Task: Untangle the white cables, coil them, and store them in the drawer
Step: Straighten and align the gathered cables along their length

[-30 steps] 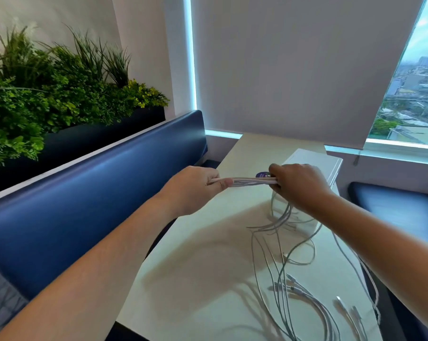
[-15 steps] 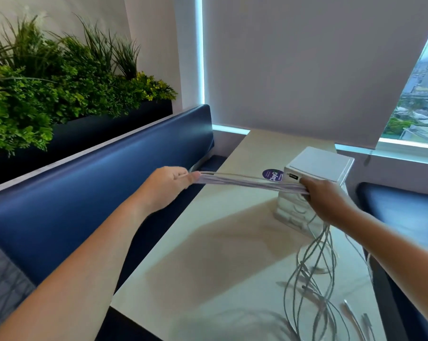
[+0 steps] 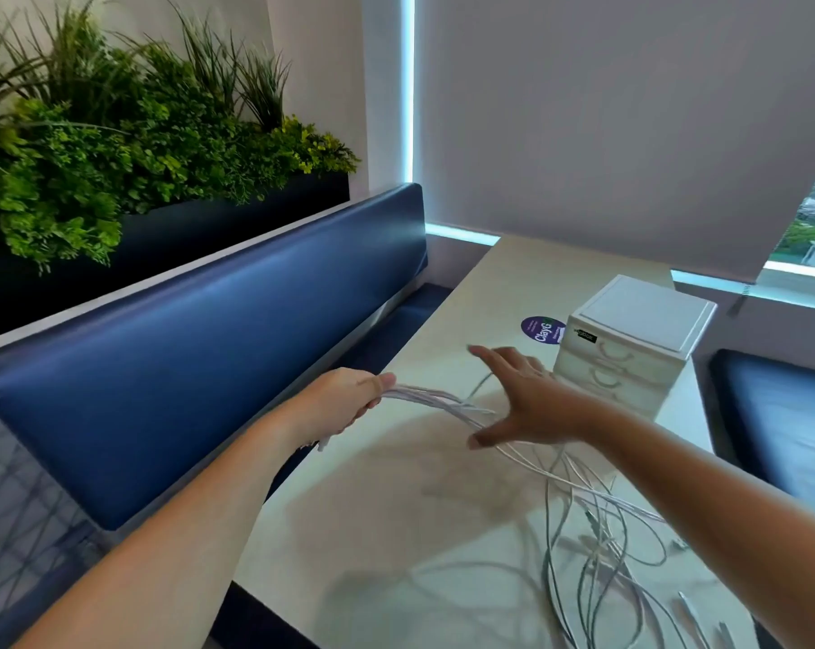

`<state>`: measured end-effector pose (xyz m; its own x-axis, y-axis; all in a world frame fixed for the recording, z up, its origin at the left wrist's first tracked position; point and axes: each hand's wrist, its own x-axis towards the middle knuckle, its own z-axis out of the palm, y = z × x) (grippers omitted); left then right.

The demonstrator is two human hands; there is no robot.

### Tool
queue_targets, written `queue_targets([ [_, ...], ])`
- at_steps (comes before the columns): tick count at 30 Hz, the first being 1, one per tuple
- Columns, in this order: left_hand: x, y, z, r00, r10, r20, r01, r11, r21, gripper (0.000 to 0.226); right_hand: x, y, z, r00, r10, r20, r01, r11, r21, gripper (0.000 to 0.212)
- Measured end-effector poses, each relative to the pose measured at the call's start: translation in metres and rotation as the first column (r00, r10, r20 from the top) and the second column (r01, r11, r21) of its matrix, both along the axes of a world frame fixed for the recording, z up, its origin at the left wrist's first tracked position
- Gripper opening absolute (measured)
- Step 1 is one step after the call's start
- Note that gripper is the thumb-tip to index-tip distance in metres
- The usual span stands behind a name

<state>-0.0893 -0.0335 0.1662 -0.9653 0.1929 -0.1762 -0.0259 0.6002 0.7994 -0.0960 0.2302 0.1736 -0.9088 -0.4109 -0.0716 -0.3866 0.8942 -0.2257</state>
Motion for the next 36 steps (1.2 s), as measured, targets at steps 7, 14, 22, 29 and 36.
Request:
queue_targets([
  [7, 0.009, 0.014, 0.006, 0.989, -0.119, -0.085, 0.109, 0.987, -0.118, 0.049, -0.009, -0.069, 0.001, 0.948, 0.280, -0.153, -0.275, 0.960, 0.052, 0.040],
  [14, 0.009, 0.009, 0.003, 0.987, -0.142, -0.078, 0.134, 0.985, -0.105, 0.048, -0.009, -0.067, -0.008, 0.954, 0.300, 0.005, -0.290, 0.927, -0.236, 0.023],
  [22, 0.003, 0.008, 0.000, 0.990, -0.137, -0.031, 0.136, 0.990, -0.028, 0.052, -0.004, -0.047, -0.003, 0.940, 0.309, 0.144, -0.262, 0.925, -0.274, 0.015],
  [29, -0.004, 0.006, -0.004, 0.978, -0.209, -0.009, 0.208, 0.978, -0.030, 0.041, -0.002, -0.029, -0.005, 0.950, 0.235, 0.206, -0.159, 0.931, -0.327, 0.024],
  [36, -0.015, 0.017, 0.001, 0.972, -0.232, -0.031, 0.229, 0.970, -0.083, 0.033, -0.009, -0.021, -0.002, 0.973, 0.182, 0.144, -0.120, 0.926, -0.357, 0.012],
])
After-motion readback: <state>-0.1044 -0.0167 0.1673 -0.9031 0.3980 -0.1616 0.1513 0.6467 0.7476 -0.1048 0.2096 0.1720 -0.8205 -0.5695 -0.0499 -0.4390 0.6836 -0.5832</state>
